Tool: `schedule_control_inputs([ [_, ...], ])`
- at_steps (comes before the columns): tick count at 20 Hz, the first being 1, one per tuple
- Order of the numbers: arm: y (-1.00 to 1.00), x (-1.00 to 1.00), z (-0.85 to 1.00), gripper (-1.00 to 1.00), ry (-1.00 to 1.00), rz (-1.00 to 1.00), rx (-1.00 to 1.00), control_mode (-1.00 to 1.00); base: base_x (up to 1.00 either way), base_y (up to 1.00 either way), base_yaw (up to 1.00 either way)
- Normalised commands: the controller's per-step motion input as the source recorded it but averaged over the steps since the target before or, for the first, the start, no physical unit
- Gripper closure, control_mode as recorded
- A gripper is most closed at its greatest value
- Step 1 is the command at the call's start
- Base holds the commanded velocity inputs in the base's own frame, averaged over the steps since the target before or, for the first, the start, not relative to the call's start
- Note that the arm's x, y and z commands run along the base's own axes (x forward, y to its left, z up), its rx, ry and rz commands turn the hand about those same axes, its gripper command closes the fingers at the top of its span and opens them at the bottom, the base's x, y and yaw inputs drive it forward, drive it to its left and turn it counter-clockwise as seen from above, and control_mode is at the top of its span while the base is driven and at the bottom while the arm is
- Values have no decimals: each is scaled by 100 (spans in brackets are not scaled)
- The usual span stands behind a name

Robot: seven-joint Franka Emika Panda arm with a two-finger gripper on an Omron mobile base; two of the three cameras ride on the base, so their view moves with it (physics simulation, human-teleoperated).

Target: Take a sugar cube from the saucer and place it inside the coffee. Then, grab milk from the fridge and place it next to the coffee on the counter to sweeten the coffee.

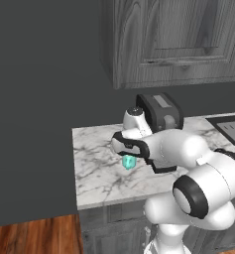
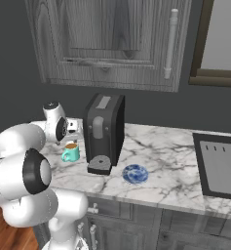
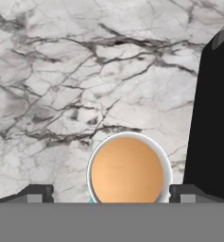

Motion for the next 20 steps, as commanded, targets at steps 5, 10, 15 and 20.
schedule_control_inputs([
  [5, 6, -26, 26, -100, -7, 0, 0, -100, 0, 0, 0],
  [10, 7, -59, 43, -100, -16, 0, 0, -100, 0, 0, 0],
  [15, -1, -46, 49, -100, -14, 0, 0, -100, 0, 0, 0],
  [20, -17, -46, 54, -100, -15, 0, 2, -100, 0, 0, 0],
])
